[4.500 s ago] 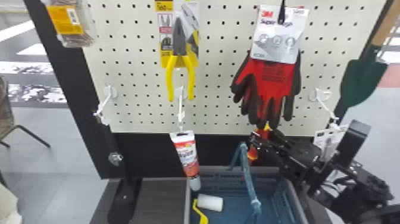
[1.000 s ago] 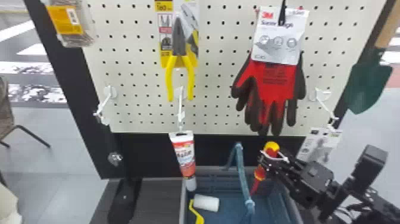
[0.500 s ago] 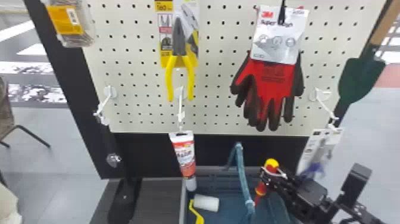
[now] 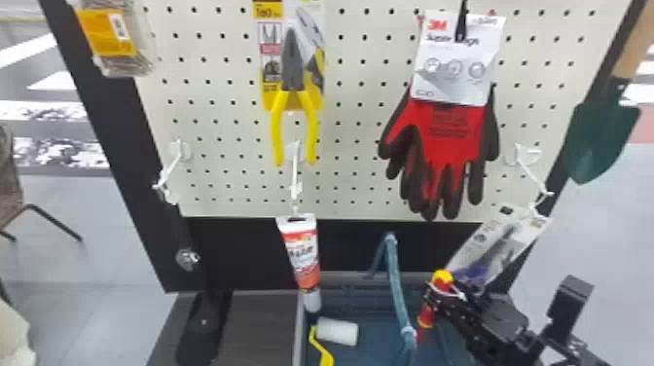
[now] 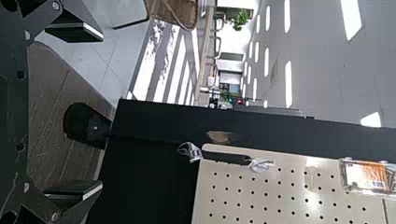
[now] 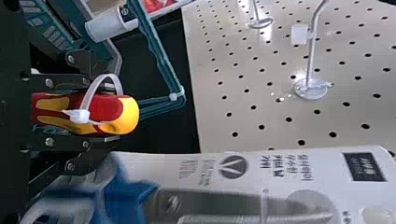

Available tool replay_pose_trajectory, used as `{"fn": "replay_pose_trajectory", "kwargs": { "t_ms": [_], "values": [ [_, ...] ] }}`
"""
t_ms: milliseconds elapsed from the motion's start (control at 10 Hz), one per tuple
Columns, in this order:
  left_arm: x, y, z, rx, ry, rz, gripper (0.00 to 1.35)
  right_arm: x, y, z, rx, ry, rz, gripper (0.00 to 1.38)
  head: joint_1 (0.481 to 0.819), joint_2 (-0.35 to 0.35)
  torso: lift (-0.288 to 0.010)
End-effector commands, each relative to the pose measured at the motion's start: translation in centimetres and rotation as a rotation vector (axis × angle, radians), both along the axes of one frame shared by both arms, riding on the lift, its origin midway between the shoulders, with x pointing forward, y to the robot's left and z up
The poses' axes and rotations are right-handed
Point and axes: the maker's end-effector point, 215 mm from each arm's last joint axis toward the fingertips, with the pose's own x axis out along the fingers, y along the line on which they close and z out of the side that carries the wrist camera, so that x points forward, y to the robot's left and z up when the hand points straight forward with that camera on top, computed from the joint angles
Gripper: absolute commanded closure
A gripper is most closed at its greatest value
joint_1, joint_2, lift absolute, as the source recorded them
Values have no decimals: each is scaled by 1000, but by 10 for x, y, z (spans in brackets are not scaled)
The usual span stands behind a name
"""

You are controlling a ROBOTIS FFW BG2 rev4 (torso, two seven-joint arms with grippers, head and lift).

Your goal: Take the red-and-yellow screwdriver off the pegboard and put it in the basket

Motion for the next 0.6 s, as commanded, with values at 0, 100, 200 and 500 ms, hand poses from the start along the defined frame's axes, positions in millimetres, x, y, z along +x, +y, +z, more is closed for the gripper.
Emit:
{"fn": "replay_pose_trajectory", "kwargs": {
  "t_ms": [0,100,200,500],
  "values": [
    [0,0,-1,0,2,-1,185,6,-1,1,-3,-2,-2,1204,549,0,-100],
    [1,0,-1,-1,0,0,185,7,0,2,-1,1,1,1204,549,0,-100],
    [1,0,-1,-1,0,0,185,8,0,2,4,2,-4,1185,549,0,-100],
    [1,0,-1,-3,1,-1,185,9,-3,8,11,-23,-16,42,549,0,-100]
  ]
}}
